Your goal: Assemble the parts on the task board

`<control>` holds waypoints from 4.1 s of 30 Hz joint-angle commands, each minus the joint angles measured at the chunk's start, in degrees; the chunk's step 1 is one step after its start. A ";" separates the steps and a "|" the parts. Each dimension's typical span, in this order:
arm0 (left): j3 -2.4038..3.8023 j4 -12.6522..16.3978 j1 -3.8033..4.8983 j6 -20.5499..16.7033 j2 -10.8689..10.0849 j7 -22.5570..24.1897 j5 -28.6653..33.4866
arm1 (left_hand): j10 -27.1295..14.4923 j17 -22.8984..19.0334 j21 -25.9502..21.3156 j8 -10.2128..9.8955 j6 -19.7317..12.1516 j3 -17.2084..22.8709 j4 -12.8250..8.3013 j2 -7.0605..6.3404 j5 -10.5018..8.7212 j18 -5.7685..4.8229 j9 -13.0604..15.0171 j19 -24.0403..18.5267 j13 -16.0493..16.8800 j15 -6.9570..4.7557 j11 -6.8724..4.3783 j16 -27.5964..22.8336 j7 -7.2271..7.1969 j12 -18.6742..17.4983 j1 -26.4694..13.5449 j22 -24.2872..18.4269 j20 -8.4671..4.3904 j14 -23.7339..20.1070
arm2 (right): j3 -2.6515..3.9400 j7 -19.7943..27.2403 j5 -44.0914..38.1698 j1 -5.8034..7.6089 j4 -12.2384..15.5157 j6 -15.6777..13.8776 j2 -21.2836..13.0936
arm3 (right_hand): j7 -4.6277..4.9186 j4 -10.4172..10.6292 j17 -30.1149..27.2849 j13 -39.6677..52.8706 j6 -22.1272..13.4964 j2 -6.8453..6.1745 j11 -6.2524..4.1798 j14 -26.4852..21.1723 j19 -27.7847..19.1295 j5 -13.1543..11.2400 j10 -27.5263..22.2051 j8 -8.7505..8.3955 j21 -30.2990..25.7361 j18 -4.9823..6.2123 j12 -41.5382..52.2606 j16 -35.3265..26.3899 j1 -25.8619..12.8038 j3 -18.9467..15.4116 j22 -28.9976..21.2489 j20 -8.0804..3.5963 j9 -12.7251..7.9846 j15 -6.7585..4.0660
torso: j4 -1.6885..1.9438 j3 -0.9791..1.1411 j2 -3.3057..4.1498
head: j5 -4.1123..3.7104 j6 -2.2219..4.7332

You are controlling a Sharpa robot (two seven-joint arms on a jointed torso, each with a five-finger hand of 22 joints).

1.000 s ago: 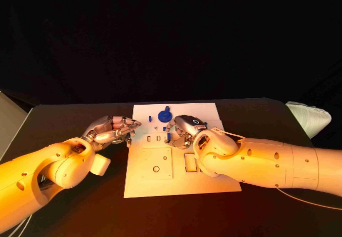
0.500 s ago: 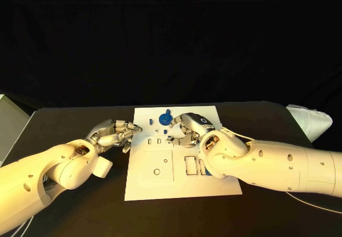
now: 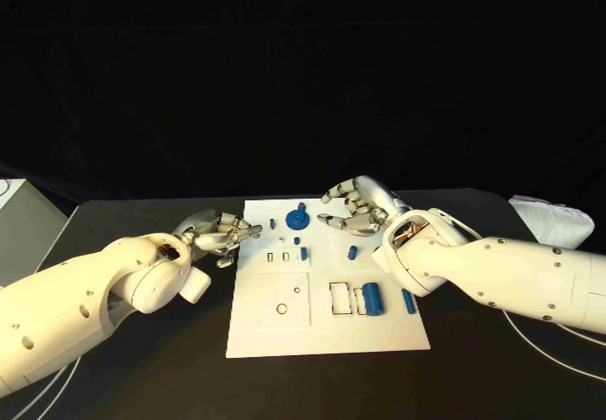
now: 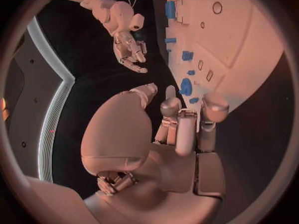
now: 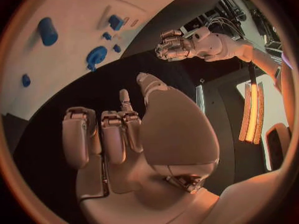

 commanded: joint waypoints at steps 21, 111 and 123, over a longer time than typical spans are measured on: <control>-6.08 -14.06 11.78 19.02 14.51 -22.13 -22.54 | -1.28 6.13 0.51 2.24 -2.83 4.28 0.47 0.02 0.66 -1.09 4.30 0.08 -0.72 -0.35 0.18 -0.38 -0.30 -0.34 -2.49 0.36 0.10 2.81 | 0.29 4.23 14.95 2.46 -8.72 1.45 0.19 | 0.32 0.14 14.90 12.26 -0.54 -0.85 0.19 6.03 3.10 2.05 2.69 0.11 -0.62 -0.55 -0.85 0.27 0.31 0.95 7.69 0.29 -0.09 0.14 | -1.34 1.48 -2.69 | 1.44 -1.12; -10.02 -27.55 15.66 32.44 28.12 -24.31 -22.97 | -4.25 7.26 1.04 -5.11 -4.32 5.10 0.50 0.04 0.12 -1.08 10.28 -0.86 -0.90 1.24 1.92 -0.08 1.47 0.16 -10.15 0.61 1.61 2.80 | 0.29 2.76 15.00 2.79 -10.84 2.96 3.00 | 0.54 0.24 15.03 12.11 -1.46 -1.07 0.39 6.06 3.11 2.98 2.48 -0.15 -0.58 -0.58 -1.02 0.33 -0.20 1.27 7.78 0.41 -0.23 0.30 | -1.52 1.41 -1.03 | -0.35 -3.25; -10.08 -27.72 15.59 33.34 28.26 -24.42 -22.93 | -4.12 7.54 1.17 -5.36 -3.67 5.24 0.48 0.21 0.13 -1.12 10.00 -0.73 -0.94 1.21 1.86 0.03 1.39 0.15 -10.11 0.85 1.60 2.93 | 0.29 2.71 15.00 2.79 -10.90 3.16 3.07 | 0.54 0.24 15.03 12.11 -1.46 -1.07 0.39 6.06 3.11 2.98 2.48 -0.15 -0.58 -0.58 -1.02 0.33 -0.20 1.27 7.78 0.41 -0.23 0.30 | -1.57 1.41 -1.06 | -0.41 -3.61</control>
